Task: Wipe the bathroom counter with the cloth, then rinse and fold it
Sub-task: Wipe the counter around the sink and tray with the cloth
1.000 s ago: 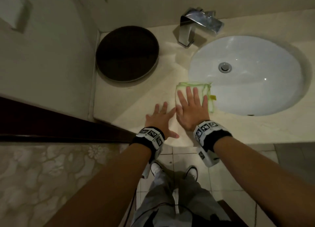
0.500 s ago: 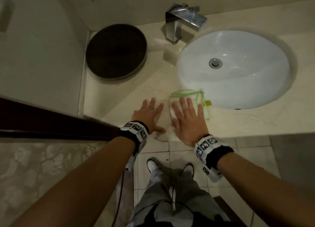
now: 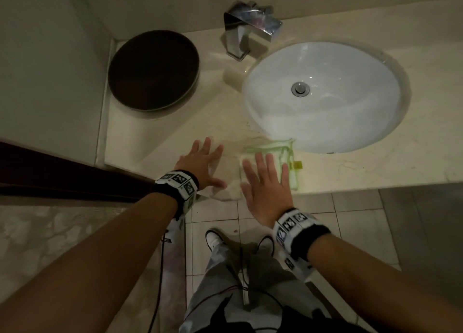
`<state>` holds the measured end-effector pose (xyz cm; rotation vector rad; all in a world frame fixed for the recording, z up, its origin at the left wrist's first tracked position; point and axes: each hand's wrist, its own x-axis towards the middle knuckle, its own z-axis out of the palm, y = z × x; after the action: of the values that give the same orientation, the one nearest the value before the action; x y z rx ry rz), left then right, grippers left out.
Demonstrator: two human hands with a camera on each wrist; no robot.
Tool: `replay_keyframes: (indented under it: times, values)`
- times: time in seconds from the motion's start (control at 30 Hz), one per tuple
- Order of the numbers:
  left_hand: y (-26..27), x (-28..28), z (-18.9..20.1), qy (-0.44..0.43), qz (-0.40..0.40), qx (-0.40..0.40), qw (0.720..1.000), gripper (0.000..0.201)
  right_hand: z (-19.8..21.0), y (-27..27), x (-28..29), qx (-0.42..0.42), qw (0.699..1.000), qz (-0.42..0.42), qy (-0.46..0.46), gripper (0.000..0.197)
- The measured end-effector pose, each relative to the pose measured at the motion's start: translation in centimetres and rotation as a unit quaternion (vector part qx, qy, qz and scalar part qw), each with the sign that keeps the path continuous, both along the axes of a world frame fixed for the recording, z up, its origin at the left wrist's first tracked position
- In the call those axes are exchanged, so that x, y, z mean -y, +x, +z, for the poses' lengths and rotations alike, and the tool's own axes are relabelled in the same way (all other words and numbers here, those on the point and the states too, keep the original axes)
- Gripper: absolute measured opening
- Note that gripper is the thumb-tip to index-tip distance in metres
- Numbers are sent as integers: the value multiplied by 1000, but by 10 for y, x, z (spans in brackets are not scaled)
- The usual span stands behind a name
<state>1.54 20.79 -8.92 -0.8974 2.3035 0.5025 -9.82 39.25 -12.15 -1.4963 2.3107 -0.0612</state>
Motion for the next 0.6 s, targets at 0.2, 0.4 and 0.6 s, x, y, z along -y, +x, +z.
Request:
replay_keyframes:
  times: [0.2, 0.4, 0.6]
  values:
    - [-1, 1, -1, -5, -3, 5, 1000, 114, 0, -1, 13, -30, 1000, 4, 3, 62]
    - [-2, 0, 2, -1, -6, 8, 1000, 115, 1, -34, -21, -15, 1000, -3, -16, 60]
    - [-2, 0, 4, -5, -17, 15, 1000, 115, 0, -71, -61, -23, 996, -86, 13, 61]
